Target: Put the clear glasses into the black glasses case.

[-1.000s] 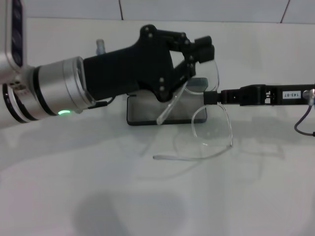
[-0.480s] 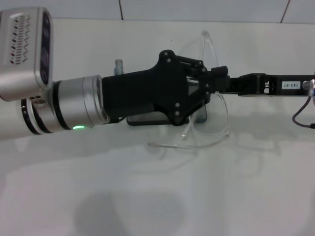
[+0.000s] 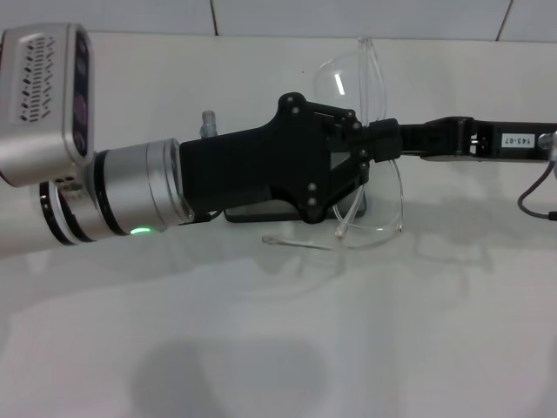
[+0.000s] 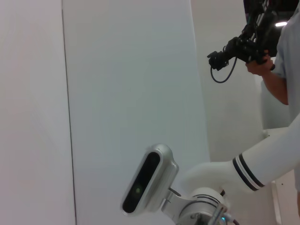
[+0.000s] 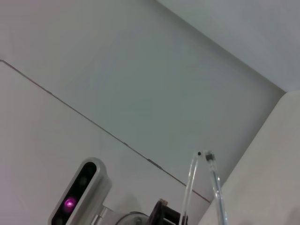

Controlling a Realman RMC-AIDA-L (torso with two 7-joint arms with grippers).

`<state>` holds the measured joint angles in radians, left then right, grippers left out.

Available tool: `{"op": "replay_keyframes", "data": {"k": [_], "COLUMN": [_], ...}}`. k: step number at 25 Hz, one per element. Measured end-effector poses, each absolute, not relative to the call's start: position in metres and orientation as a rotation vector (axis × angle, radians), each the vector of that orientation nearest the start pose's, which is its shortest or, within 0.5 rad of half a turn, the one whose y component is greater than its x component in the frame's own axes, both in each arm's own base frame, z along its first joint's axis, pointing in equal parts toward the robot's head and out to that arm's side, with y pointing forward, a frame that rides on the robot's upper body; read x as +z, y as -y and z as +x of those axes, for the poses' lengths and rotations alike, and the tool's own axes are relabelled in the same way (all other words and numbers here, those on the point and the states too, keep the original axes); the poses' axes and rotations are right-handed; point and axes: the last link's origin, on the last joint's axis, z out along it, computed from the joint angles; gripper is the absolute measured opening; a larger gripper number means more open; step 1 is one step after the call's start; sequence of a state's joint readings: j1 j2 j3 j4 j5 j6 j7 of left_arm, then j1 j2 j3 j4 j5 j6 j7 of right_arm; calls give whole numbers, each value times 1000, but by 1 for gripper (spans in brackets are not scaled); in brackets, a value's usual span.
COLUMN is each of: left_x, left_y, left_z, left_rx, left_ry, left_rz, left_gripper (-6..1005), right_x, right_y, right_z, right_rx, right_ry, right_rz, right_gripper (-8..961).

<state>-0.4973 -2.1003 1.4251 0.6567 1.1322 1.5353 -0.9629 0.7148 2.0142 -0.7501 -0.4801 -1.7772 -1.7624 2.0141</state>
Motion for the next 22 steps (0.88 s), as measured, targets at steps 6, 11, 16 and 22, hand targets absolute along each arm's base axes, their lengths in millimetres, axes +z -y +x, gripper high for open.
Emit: {"op": "replay_keyframes", "data": {"k": [6,11,16,22], "left_x": [-46,-45,-35,-19], "left_y": [-308,-308,-309,-307], "left_z": [-158,-158,-157,-156], "left_rx": [-1293,-1300,-1355,-1383], "left_ry": [-59,-56,-71,-116], "left_rz": [-2677,-2664,-2591,-2505], "left_gripper": [85,85,85,86], "right_x": [11,12,13,12], "right_y": [-346,-346,-345,-349], "right_z": [184,186,190,204], "right_rx": [1191,1212,1211,1181], "right_ry": [-1416,-1417,-1428,-1465], "right_rz": [-2815,-2801,-2779,-2685], "right_gripper": [94,94,94,94]}}
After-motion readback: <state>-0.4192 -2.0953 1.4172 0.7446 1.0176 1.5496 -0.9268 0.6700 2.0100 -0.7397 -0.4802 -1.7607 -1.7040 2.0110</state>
